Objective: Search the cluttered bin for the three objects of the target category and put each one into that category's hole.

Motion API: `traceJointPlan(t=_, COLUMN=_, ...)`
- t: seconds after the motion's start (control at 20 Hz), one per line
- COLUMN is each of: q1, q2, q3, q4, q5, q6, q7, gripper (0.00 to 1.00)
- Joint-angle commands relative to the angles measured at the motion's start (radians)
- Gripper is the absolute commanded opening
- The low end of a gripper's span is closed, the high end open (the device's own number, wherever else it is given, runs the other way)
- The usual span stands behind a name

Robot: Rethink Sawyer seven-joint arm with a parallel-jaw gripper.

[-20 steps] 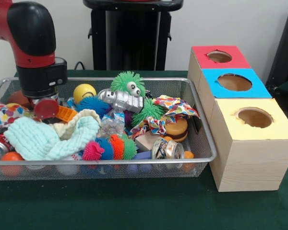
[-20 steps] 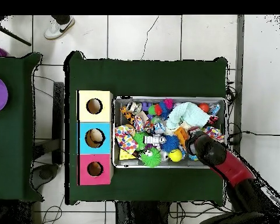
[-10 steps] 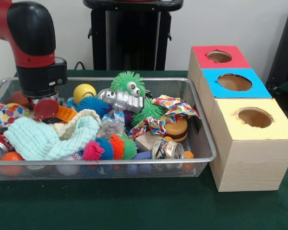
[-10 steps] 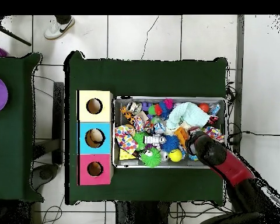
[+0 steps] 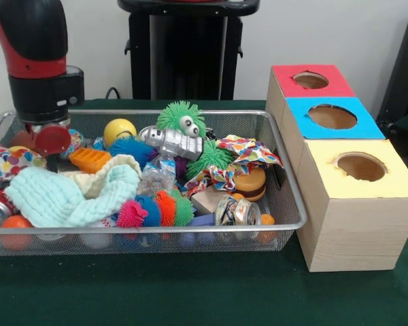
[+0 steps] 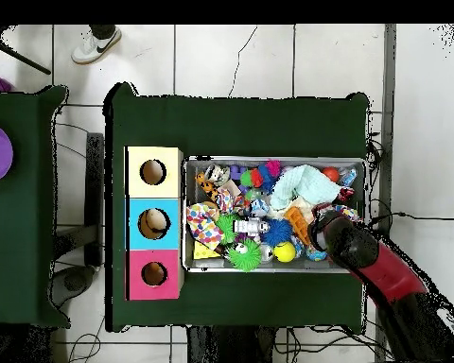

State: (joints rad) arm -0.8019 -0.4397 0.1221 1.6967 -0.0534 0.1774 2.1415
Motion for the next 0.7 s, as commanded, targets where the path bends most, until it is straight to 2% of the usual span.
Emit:
traceJointPlan(t=0.05, q1=0.016, q2=-0.148, q3=-0.024, q4=0.032, q5=-0.022, q6=0.167, q7=0.012, gripper=0.0)
traceJointPlan(t=0.3, q1=0.024, q2=-0.193, q3=-0.03, q4=0.056, q5=-0.018, q6=0.192, q7=0.031, gripper=0.0)
traceJointPlan(t=0.7, q1=0.009, q2=-0.17, q3=-0.009, q4=0.054, q5=-0.019, q6=0.161, q7=0.041, gripper=0.0)
